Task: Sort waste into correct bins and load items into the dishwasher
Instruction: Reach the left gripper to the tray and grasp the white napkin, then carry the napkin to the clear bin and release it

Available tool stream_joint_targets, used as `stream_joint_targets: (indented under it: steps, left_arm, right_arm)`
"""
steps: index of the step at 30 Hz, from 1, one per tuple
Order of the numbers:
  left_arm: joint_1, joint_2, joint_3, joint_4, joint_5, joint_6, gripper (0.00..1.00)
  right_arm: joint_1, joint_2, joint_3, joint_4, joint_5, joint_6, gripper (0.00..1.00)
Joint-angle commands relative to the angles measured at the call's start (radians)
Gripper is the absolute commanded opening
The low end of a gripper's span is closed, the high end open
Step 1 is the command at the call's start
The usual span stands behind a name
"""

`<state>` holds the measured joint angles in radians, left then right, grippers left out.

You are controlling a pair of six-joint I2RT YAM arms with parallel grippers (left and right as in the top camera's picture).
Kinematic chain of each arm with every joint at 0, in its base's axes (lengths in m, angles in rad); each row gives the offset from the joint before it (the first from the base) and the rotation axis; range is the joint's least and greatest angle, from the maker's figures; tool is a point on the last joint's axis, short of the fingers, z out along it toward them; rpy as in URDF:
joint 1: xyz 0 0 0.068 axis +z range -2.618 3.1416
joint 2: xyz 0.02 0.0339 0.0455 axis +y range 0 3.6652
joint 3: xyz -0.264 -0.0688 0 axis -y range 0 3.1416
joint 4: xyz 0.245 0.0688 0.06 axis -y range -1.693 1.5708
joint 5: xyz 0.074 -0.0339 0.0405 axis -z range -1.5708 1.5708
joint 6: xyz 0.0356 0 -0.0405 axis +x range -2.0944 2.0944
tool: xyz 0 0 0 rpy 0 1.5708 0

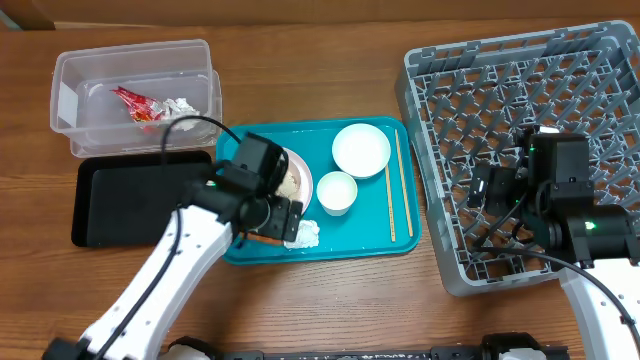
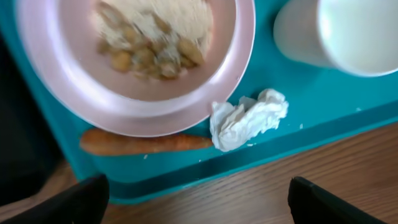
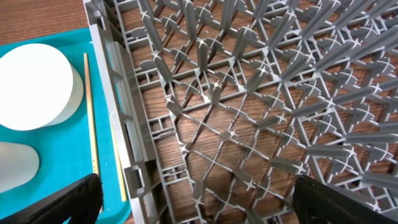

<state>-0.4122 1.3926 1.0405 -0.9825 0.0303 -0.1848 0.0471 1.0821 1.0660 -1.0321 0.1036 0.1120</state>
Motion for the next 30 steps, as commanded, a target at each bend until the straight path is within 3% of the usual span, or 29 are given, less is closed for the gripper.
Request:
stream_joint_targets:
  steps: [1,5,16,26,30]
  left_arm:
    - [-0.004,0.061,-0.050,0.055,0.065,0.072,0.92]
    - [-0.014,0.133,-0.050,0.102,0.065,0.074,0.84]
    - [-0.079,0.248,-0.050,0.162,0.064,0.074,0.79]
    - [-0.093,0.269,-0.050,0.187,0.063,0.074,0.36]
    - [-0.093,0.269,-0.050,0.188,0.046,0.073,0.30]
  right_arm:
    - [0.002,-0.008,0.028,0.004,-0.004,0.005,1.00]
    - [0.002,-0.008,0.028,0.004,-0.004,0.005,1.00]
    - [0.002,-0.008,0.028,0.004,-0.004,0.005,1.00]
    - [0.002,-0.008,0.028,0.004,-0.004,0.005,1.00]
    - [0.002,-0.008,0.028,0.004,-0.004,0.005,1.00]
